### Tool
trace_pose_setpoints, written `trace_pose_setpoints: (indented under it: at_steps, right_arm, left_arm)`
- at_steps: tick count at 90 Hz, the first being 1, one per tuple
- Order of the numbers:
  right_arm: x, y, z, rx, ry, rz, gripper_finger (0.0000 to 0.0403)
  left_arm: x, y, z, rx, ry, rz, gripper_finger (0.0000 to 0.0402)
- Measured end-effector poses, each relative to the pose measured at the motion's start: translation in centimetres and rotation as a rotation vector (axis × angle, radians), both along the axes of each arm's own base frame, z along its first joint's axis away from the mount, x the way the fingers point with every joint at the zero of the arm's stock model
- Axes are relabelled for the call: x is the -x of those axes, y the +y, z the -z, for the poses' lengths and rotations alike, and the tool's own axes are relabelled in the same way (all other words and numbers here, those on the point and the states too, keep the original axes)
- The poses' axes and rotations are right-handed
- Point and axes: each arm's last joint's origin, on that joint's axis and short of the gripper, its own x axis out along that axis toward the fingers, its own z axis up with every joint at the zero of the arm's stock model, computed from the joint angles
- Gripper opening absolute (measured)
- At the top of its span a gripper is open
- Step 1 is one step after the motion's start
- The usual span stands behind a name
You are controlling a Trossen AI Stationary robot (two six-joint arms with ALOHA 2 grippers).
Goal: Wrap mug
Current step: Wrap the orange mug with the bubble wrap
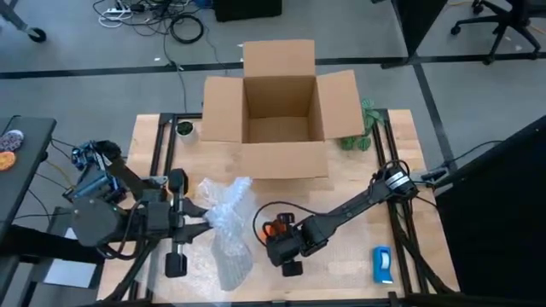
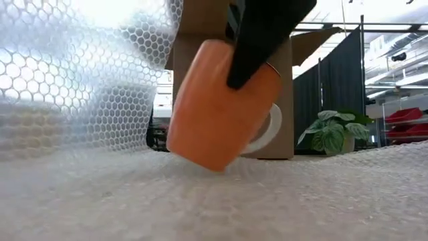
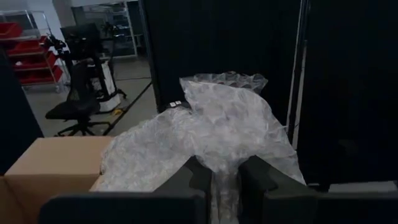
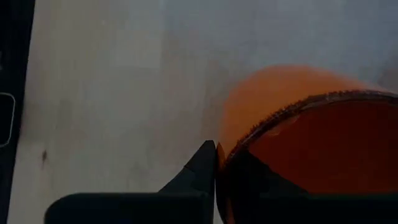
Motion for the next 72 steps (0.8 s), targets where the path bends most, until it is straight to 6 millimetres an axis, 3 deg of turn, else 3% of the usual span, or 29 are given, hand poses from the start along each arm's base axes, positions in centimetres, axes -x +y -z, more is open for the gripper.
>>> trace_pose_setpoints:
  at_steps: [15, 33, 58, 72]
  right_arm:
    - [0.2, 0.2, -0.1, 0.035, -0.004, -0.007, 0.0]
    - [2.2, 1.6, -2.1, 0.192, 0.014, 0.041, 0.0]
    - [9.1, 4.8, -1.6, 0.368, 0.188, 0.263, 0.0]
    - [12.4, 6.5, -1.7, 0.402, 0.189, 0.409, 0.0]
  left_arm:
    - [0.0, 0.2, 0.3, -0.036, 0.024, -0.047, 0.0021]
    - [0.2, 0.5, 1.4, -0.07, 0.085, -0.116, 0.0021]
    - [0.4, 0.7, 4.1, -0.064, 0.211, -0.149, 0.0021]
    - [-0.2, -0.4, 7.6, -0.042, 0.34, -0.061, 0.0021]
